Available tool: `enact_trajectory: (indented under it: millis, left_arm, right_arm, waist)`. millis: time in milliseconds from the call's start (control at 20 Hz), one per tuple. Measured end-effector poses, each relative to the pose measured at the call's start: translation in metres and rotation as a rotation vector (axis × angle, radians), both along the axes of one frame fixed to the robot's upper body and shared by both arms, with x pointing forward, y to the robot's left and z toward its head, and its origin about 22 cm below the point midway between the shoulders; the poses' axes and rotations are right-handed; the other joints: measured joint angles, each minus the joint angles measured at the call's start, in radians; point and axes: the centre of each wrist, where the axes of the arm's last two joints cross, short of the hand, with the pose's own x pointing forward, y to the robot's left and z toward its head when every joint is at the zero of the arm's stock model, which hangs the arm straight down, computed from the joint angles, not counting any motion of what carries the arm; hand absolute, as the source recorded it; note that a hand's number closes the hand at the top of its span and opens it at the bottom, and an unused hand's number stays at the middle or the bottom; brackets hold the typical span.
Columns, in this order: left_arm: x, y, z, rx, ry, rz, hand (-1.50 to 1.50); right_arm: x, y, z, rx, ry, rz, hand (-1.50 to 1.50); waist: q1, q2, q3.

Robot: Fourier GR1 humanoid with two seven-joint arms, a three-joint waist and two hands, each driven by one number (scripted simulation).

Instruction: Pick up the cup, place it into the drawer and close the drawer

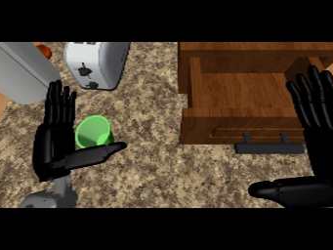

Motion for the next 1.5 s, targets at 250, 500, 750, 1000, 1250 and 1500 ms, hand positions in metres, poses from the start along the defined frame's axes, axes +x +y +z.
enact_trajectory:
  millis: [250, 500, 750, 1000, 1250, 1500]
  left_arm:
    - [-0.005, 0.014, -0.017, 0.006, 0.041, 0.04, -1.5]
    - [-0.004, 0.03, -0.039, 0.01, 0.07, 0.066, -1.5]
    - [-0.004, 0.035, -0.062, 0.013, 0.102, 0.075, -1.5]
    - [-0.009, 0.046, -0.084, 0.018, 0.123, 0.08, -1.5]
    - [-0.004, 0.049, -0.108, 0.006, 0.144, 0.075, -1.5]
    - [0.0, 0.05, -0.126, -0.004, 0.14, 0.097, -1.5]
  right_arm:
    - [-0.001, 0.001, 0.0, 0.001, 0.005, 0.002, -1.5]
    - [-0.002, 0.0, -0.001, 0.0, 0.014, 0.007, -1.5]
    - [0.001, -0.009, 0.003, -0.005, 0.013, 0.016, -1.5]
    - [-0.002, -0.005, 0.003, 0.0, 0.01, 0.019, -1.5]
    - [-0.002, 0.001, 0.008, 0.0, 0.009, 0.018, -1.5]
    - [-0.003, -0.007, 0.007, -0.002, 0.007, 0.021, -1.5]
  waist:
    - [0.0, 0.0, 0.0]
    - [0.0, 0.0, 0.0]
    - [-0.001, 0.0, 0.0]
    - [-0.001, 0.0, 0.0]
    - [-0.001, 0.0, 0.0]
    - [-0.002, 0.0, 0.0]
